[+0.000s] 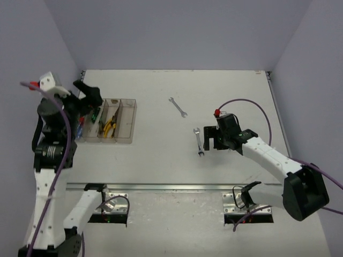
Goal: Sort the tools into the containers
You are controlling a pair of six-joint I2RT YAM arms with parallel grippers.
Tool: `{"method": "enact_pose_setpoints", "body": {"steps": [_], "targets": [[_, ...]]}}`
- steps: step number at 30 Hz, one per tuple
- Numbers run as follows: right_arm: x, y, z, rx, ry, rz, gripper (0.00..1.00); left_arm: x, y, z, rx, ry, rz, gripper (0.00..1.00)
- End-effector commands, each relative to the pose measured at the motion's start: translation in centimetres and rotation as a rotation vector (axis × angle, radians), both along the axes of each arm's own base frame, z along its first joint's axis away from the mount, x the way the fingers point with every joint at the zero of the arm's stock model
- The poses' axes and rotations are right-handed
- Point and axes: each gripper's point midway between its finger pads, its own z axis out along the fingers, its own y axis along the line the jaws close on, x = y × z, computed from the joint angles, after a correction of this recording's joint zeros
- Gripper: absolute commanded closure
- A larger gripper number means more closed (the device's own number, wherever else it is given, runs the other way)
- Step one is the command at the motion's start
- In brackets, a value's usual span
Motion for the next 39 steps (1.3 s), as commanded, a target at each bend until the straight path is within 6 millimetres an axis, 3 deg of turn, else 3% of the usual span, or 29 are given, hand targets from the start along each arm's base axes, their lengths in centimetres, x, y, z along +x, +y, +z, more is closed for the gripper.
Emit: {"method": "enact_pose_setpoints", "body": {"steps": [1, 3, 5, 7, 10, 11, 15, 18, 23, 27, 33, 39], "targets": [[2.1, 0.8, 0.0, -0.023, 0.068, -0.077, 0.01, -1.8, -1.4, -9.6, -0.051, 0.137, -0.057, 0.0], [3.0, 1.8, 0.2, -0.037, 0.084, -0.069, 0.02, -2.9, 0.0, -11.7, -0.031, 0.165, 0.017, 0.0], [3.4, 2.8, -0.5, -0.063, 0.113, -0.048, 0.04, -3.4, 0.4, -11.3, -0.035, 0.137, 0.046, 0.0], [3.8, 3.3, -1.5, -0.082, 0.154, -0.041, 0.07, -3.5, -0.5, -10.3, -0.018, 0.09, -0.016, 0.0], [4.4, 4.0, -3.3, -0.107, 0.215, -0.034, 0.16, -3.5, -1.0, -11.4, -0.042, 0.065, -0.038, 0.0], [4.7, 4.3, -3.0, -0.103, 0.212, -0.033, 0.18, -3.5, -1.5, -11.7, -0.04, 0.071, -0.067, 0.0], [5.1, 4.6, -4.9, -0.191, 0.264, -0.034, 0.28, -3.8, -3.0, -11.2, -0.037, 0.052, -0.135, 0.0], [5.0, 4.4, -7.2, -0.236, 0.318, -0.033, 0.42, -4.2, -4.3, -10.8, -0.037, 0.033, -0.189, 0.0], [5.1, 4.9, -8.9, -0.255, 0.378, -0.001, 0.71, -4.2, -5.1, -11.0, -0.036, 0.038, -0.227, 0.0], [4.1, 4.4, -10.0, -0.288, 0.439, -0.003, 0.97, -4.1, -5.4, -11.1, -0.035, 0.044, -0.238, 0.0], [3.5, 4.9, -9.8, -0.265, 0.443, 0.023, 1.0, -4.2, -6.0, -10.9, -0.031, 0.037, -0.277, 0.0], [4.3, 7.4, -5.8, -0.129, 0.328, 0.063, 1.0, -4.0, -7.7, -11.1, -0.028, 0.05, -0.376, 0.0]]}}
